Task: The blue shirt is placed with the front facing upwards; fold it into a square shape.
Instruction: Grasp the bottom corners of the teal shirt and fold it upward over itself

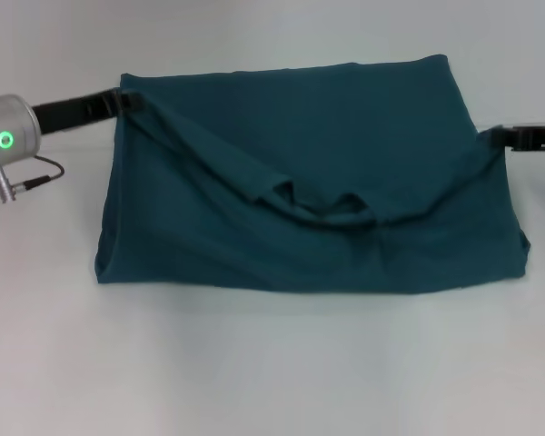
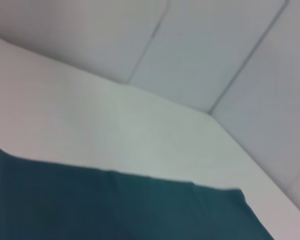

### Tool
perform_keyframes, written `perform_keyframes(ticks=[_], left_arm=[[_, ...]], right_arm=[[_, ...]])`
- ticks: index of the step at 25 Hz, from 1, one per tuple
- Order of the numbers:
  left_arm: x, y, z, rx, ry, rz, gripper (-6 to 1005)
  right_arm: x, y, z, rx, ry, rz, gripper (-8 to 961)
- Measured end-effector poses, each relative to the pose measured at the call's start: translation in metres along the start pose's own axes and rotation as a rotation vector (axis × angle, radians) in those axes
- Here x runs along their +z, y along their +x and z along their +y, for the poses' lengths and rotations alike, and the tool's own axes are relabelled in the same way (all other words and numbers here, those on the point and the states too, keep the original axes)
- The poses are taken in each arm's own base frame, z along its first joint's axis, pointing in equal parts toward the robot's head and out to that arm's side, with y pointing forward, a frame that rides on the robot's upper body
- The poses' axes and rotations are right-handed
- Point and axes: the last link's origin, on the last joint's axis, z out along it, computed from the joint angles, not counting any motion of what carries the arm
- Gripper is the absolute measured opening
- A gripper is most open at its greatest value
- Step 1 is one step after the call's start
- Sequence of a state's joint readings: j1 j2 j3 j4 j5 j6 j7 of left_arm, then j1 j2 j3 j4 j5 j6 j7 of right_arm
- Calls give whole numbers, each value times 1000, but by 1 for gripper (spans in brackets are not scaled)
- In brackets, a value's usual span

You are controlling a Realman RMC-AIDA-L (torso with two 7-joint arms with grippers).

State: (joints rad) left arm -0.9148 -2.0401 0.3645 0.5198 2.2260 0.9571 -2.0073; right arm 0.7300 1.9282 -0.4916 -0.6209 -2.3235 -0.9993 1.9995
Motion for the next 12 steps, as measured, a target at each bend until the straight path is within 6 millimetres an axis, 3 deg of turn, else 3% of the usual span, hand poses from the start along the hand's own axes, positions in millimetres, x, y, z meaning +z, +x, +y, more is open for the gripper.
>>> perform_keyframes(ticks=[8,12], left_arm=[[-1,18,-3,-8,25,67,7],[3,16,-4,-14,43,79,7]], right_arm=[[2,-21,-3,-6,23,-22,31],[8,-21,-2,-2,35,-19,31]])
